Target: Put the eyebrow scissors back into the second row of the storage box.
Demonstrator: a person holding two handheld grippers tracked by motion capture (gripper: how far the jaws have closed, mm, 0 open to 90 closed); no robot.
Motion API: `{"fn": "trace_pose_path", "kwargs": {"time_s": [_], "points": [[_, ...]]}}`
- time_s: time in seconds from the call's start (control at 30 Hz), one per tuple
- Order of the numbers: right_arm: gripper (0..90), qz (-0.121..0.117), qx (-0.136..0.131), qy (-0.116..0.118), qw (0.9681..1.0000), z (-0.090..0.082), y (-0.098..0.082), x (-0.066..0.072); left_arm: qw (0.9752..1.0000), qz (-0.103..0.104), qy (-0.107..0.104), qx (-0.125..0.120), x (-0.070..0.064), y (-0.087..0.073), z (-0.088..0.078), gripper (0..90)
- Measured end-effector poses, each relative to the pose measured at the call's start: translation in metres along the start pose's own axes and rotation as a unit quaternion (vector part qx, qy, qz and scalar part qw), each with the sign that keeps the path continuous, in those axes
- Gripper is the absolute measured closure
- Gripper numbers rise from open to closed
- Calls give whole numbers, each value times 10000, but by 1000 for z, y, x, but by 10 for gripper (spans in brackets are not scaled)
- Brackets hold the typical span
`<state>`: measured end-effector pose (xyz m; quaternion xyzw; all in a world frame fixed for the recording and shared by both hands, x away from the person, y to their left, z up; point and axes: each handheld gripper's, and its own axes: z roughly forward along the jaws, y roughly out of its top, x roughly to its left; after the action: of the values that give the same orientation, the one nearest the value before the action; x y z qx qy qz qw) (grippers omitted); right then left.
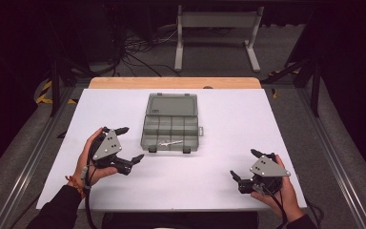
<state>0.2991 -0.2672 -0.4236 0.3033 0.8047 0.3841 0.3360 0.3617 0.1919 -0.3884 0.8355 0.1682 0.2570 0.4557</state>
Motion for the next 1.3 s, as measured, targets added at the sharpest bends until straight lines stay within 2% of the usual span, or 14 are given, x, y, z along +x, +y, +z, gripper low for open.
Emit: {"fn": "trace_pose_path", "kwargs": {"time_s": [0.23,0.8,0.9,0.97,1.1,1.2,1.3], "points": [[56,-14,-10,-6,10000,0,0,0,10000,23,51,40,-1,-7,-9,46],[56,-27,-23,-12,10000,0,1,0,9998,-96,119,142,-3,-28,-28,49],[56,-32,-24,-13,10000,0,1,0,9997,-173,102,142,-4,-33,-31,51],[56,-20,-35,-19,10000,0,1,0,9997,-130,143,180,-4,-36,-33,52],[56,4,-38,-21,10000,-1,0,-1,9993,-276,155,179,-7,-46,-38,52],[56,6,-35,-24,10000,-1,0,-2,9992,-297,162,208,-7,-51,-41,52],[56,4,-43,-36,10000,-1,0,-2,9987,-443,160,196,-8,-57,-45,52]]}}
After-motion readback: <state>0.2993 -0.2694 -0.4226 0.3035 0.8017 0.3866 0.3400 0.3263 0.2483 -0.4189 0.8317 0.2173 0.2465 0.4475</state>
